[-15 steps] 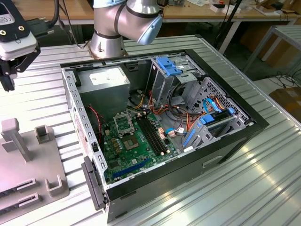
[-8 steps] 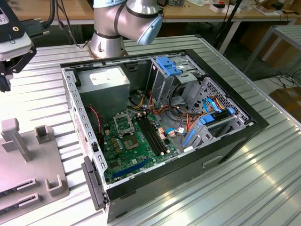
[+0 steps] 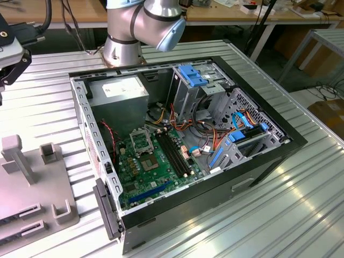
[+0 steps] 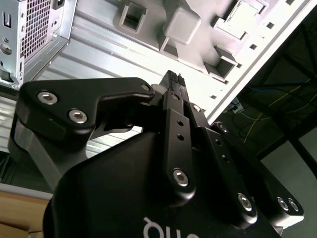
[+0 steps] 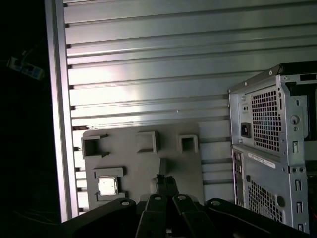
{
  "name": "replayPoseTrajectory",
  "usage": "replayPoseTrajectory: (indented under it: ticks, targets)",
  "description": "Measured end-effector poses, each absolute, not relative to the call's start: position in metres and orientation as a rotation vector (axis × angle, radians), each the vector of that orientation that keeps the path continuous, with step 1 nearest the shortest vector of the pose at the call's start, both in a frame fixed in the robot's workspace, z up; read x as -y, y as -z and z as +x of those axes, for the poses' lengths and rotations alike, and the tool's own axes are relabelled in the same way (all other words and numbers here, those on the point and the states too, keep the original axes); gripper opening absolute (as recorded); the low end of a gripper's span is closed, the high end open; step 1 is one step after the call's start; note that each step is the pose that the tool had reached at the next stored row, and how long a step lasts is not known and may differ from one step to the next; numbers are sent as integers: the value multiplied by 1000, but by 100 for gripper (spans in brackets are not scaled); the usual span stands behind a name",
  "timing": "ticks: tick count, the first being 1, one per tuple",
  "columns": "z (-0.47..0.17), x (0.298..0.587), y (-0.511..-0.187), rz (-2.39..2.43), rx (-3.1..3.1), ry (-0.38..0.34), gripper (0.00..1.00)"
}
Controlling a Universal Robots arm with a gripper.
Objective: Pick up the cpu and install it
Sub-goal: 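Reach for the cpu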
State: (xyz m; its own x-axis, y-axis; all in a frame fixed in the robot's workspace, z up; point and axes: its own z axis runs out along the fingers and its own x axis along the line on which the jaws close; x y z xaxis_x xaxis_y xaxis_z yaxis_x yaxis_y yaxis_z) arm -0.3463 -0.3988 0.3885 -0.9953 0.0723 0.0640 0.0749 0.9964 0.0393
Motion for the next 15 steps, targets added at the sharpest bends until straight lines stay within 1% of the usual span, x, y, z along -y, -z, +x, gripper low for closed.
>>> replayPoseTrajectory:
  ticks: [15]
  targets:
    - [-363, 399, -388, -113, 3065, 63, 11]
